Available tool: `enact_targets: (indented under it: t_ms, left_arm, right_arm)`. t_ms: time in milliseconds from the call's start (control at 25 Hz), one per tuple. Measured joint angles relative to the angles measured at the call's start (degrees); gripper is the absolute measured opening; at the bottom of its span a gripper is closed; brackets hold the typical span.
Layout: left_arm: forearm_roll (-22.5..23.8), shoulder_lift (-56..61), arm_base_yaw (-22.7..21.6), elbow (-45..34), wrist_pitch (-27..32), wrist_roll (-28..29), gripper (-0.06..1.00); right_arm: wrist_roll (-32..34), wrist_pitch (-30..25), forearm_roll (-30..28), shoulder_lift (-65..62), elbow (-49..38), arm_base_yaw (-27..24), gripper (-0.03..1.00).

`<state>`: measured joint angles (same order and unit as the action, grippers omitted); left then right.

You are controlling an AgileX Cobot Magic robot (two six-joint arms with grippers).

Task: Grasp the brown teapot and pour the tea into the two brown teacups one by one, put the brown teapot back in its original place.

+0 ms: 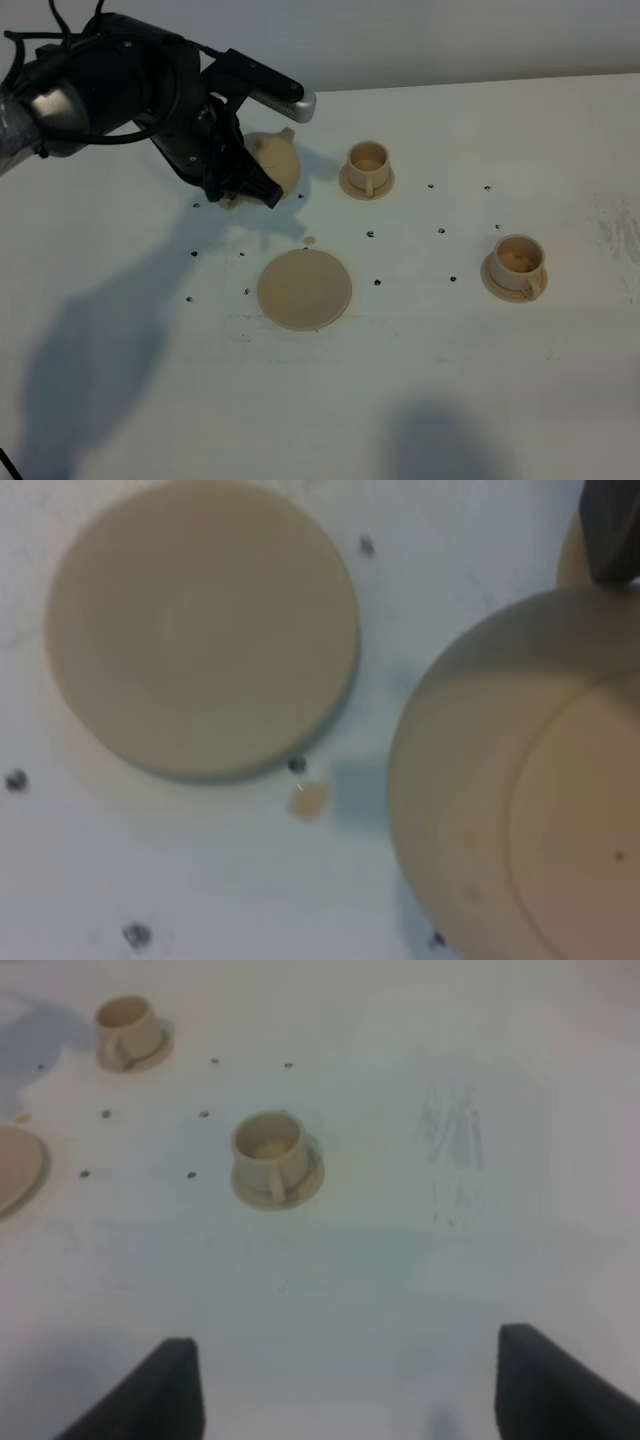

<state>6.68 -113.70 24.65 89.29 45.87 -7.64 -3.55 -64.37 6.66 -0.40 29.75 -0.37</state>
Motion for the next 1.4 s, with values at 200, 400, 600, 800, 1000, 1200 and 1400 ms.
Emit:
enact_targets:
  t_ms: [200, 400, 600, 800, 1000, 1200, 1400]
  left_arm:
    - [-0.5, -3.6, -0.4, 5.9, 0.1, -3.1, 0.08]
    - [-1.2, -5.6, -0.6, 8.2, -0.3, -7.2, 0.08]
    - [-2.1, -6.3, -0.9, 8.2, -1.8, -10.2, 0.08]
    - [-2.3, -6.3, -1.1, 8.2, -4.6, -13.1, 0.09]
    - [-2.4, -6.8, -1.8, 8.2, -6.1, -15.1, 0.09]
    - [-2.4, -8.3, -1.8, 8.2, -6.8, -19.6, 0.09]
    - [-2.6, -9.7, -1.8, 8.9, -9.1, -21.2, 0.09]
  right_arm:
    - [0.0, 0.0, 0.0, 0.0, 0.0, 0.0, 0.59]
    - [0.0, 0.0, 0.0, 0.0, 0.0, 0.0, 0.59]
    - [0.0, 0.0, 0.0, 0.0, 0.0, 0.0, 0.59]
    - [0.0, 0.0, 0.0, 0.0, 0.0, 0.0, 0.59]
    - [0.0, 0.0, 0.0, 0.0, 0.0, 0.0, 0.59]
    - [0.0, 0.0, 0.0, 0.0, 0.0, 0.0, 0.59]
    - [0.0, 0.0, 0.0, 0.0, 0.0, 0.0, 0.59]
